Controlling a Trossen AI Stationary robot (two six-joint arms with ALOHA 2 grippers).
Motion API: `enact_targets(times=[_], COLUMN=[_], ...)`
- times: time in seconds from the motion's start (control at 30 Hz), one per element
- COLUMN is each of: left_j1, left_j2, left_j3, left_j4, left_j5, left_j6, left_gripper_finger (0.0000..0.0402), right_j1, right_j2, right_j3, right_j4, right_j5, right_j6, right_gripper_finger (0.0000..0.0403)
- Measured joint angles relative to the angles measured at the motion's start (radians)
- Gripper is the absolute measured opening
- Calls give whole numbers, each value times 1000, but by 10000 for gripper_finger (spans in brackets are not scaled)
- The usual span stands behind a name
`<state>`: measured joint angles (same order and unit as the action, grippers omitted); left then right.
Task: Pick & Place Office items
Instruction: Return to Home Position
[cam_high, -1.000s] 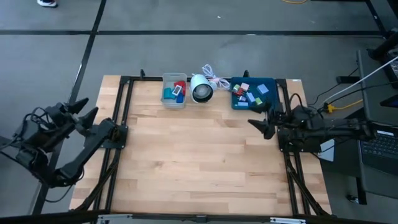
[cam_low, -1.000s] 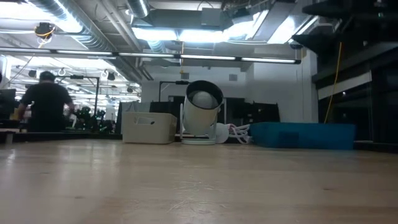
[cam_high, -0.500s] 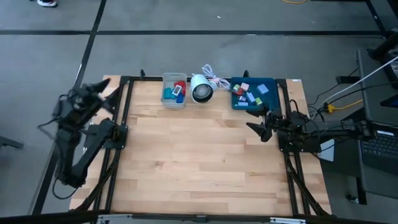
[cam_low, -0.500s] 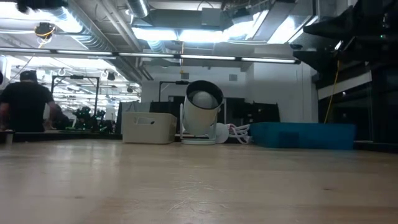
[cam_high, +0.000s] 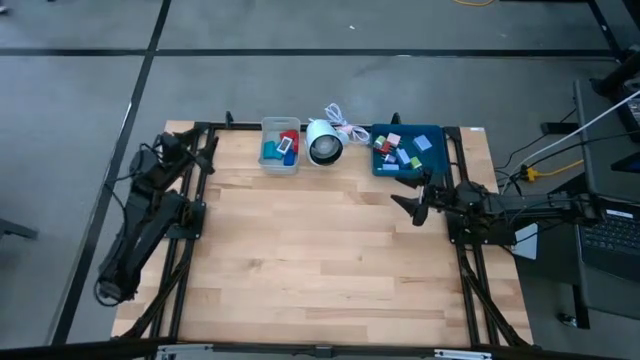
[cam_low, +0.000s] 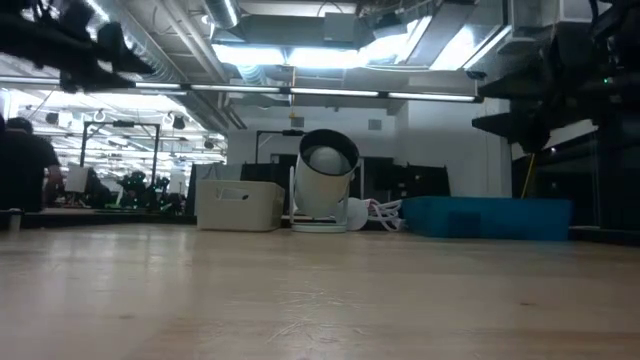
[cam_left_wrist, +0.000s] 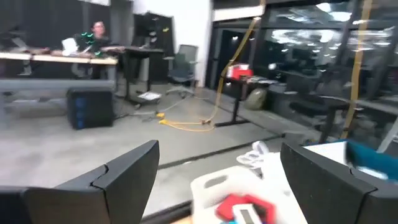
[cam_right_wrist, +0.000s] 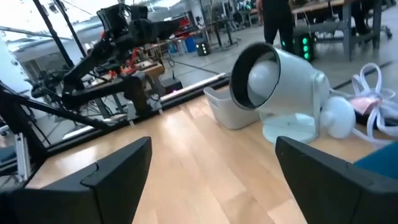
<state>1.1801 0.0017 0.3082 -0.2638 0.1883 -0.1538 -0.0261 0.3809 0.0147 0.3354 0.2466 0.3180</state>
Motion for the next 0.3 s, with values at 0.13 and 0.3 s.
enact_targets(times=[0.13,0.3], left_j1=[0,-4], left_j2=[0,5], left_j3=[-139,-280], left_j4=[88,267], left_j5=[-36,20], left_j6=[-50,-99], left_gripper_finger=[331,331], right_j1=[0,0], right_j2=[0,0], right_j3=[0,0], right_j4=[21,28], right_j5=[-2,34], right_j6=[22,15], right_gripper_finger=[348,348])
